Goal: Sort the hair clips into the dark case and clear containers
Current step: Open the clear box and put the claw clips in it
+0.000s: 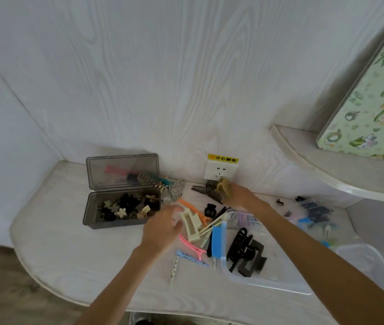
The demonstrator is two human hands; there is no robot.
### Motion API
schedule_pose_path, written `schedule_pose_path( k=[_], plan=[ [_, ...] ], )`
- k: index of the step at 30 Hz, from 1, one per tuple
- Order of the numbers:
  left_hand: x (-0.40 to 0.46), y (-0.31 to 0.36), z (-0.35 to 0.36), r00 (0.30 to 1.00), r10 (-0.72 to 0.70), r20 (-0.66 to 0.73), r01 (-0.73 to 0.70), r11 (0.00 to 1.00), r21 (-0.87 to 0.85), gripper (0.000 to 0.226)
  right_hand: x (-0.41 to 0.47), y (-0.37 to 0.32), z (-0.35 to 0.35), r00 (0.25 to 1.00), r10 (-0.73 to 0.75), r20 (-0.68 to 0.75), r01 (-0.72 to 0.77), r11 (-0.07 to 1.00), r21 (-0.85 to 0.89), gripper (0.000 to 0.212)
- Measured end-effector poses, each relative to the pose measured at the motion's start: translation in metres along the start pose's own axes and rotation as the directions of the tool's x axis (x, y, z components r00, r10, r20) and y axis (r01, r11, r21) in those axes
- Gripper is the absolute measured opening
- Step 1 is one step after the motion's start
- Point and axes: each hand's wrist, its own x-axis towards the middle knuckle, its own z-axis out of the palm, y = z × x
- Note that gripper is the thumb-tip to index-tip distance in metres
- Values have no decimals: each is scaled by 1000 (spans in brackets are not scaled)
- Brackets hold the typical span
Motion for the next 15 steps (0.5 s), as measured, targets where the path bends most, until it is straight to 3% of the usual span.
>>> schedule_pose_path(
  k=[3, 6, 8, 11, 13, 15],
  plan=[
    [2, 10, 10, 988, 118, 97, -131, 983, 130, 51, -3, -5, -4, 993, 7, -115, -9, 1000, -16, 34],
    [8, 13, 26, 971, 71, 230, -140, 943, 301, 84, -16, -8, -6, 991, -13, -130, 7, 999, -49, 29],
    [13, 15, 32, 970, 37, 240, -128, 917, 377, 96, -14, -4, -3, 995, -22, -93, 22, 1000, 4, 29],
    [21, 16, 34, 976, -12, 218, -71, 926, 371, 105, -4, -2, 0, 999, 1, 39, -7, 988, 152, 61],
    [24, 13, 32, 974, -52, 219, -31, 933, 359, 105, 4, -7, 5, 996, 35, 80, -48, 986, 160, 80],
    [25, 8, 30, 978, -61, 198, -18, 927, 374, 104, 8, -15, 12, 997, 34, 64, -42, 992, 121, 73]
  ],
)
